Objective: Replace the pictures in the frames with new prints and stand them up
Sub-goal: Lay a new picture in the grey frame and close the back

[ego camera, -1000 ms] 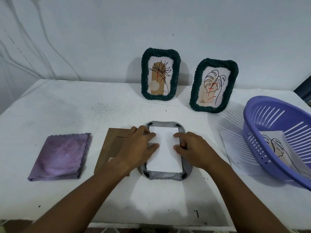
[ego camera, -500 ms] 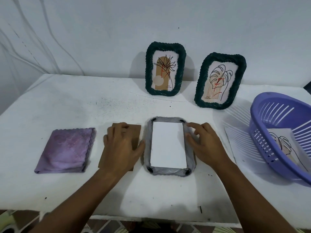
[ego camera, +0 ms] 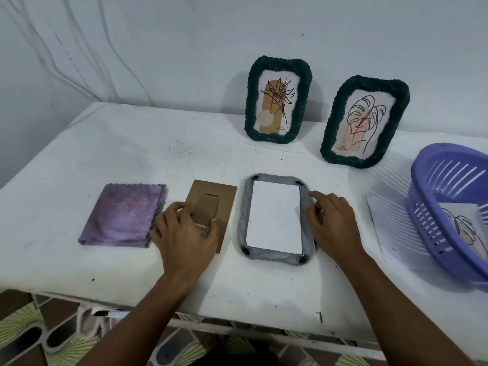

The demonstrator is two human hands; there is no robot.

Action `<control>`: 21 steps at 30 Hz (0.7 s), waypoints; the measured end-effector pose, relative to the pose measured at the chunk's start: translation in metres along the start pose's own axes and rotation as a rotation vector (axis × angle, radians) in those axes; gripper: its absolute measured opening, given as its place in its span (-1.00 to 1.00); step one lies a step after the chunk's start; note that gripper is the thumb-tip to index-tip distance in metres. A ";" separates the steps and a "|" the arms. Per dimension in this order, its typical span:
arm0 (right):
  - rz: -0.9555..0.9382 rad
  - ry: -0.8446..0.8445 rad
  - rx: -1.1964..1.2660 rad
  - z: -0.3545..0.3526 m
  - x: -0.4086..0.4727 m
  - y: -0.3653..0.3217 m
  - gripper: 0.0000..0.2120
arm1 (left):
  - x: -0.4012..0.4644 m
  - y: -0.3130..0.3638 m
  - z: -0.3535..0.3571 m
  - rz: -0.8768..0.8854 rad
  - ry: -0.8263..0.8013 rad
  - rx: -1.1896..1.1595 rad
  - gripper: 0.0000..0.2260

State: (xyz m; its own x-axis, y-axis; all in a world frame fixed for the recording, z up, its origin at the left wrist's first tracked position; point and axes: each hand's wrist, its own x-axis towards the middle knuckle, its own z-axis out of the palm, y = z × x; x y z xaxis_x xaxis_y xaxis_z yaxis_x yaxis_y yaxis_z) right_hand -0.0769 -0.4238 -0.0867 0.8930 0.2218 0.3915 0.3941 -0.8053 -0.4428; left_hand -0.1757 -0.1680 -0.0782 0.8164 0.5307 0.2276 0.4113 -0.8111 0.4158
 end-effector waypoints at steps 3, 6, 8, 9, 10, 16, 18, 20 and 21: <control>0.001 0.001 -0.016 0.001 -0.001 0.001 -0.58 | 0.001 0.001 -0.002 -0.027 0.004 -0.085 -0.54; 0.012 0.004 -0.032 0.002 0.000 0.000 -0.69 | 0.005 0.004 -0.008 -0.038 0.025 -0.154 -0.52; 0.028 0.008 -0.044 0.004 0.000 -0.002 -0.75 | 0.009 0.011 -0.015 -0.050 0.045 -0.186 -0.52; 0.031 0.012 -0.048 0.005 0.000 -0.004 -0.75 | 0.011 0.016 -0.019 -0.054 0.051 -0.200 -0.52; 0.031 0.016 -0.052 0.006 0.000 -0.006 -0.75 | 0.012 0.022 -0.023 -0.055 0.052 -0.218 -0.52; 0.059 -0.016 -0.008 0.008 0.002 -0.014 -0.69 | -0.002 0.068 -0.025 -0.023 -0.038 -0.260 -0.58; 0.072 -0.043 0.017 0.006 0.003 -0.013 -0.72 | -0.011 0.079 -0.018 -0.007 -0.068 -0.242 -0.55; 0.077 -0.066 0.043 0.003 0.004 -0.012 -0.72 | -0.019 0.086 -0.009 -0.001 -0.091 -0.222 -0.53; 0.077 -0.073 0.053 0.003 0.004 -0.014 -0.72 | -0.022 0.088 -0.006 0.005 -0.093 -0.210 -0.52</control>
State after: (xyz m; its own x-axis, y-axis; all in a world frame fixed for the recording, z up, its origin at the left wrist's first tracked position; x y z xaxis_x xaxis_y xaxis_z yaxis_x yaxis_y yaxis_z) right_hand -0.0778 -0.4105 -0.0811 0.9337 0.2020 0.2957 0.3333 -0.7919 -0.5116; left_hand -0.1602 -0.2494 -0.0415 0.8562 0.4938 0.1520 0.3215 -0.7395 0.5914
